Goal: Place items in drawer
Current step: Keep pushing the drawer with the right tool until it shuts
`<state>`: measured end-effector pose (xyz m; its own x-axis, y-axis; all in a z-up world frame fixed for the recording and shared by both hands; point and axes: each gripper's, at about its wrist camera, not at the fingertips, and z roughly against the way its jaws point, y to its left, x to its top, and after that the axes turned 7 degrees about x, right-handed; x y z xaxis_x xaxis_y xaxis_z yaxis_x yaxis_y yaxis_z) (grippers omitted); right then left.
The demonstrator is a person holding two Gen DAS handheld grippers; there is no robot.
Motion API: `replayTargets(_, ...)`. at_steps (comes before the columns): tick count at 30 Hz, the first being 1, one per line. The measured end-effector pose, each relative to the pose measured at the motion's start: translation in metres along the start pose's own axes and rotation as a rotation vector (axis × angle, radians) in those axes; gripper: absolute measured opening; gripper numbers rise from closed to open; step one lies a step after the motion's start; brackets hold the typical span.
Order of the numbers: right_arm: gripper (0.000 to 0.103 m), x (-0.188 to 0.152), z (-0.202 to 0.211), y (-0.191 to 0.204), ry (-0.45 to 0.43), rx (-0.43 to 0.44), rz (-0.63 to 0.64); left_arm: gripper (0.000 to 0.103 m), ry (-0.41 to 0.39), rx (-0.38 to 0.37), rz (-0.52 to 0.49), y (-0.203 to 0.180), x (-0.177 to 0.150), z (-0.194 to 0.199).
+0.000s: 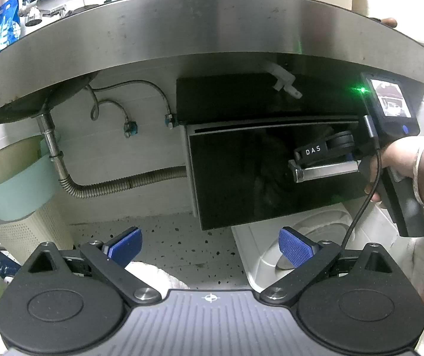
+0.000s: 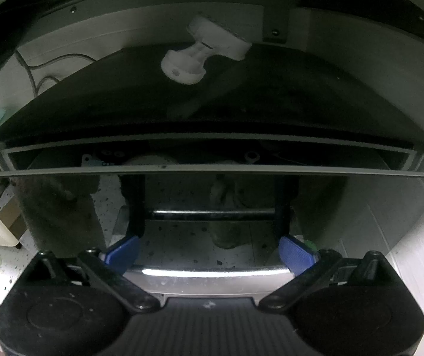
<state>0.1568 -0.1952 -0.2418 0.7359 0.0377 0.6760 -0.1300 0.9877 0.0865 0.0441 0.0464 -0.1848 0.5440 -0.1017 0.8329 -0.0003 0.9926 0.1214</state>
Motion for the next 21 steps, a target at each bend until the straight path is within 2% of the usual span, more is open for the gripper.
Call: replayTargets(21, 0.101, -0.0009, -0.0088, 0.0009, -0.043, -0.002, 0.011, 0.100, 0.014, 0.000, -0.008, -0.0053, -0.0020, -0.0001)
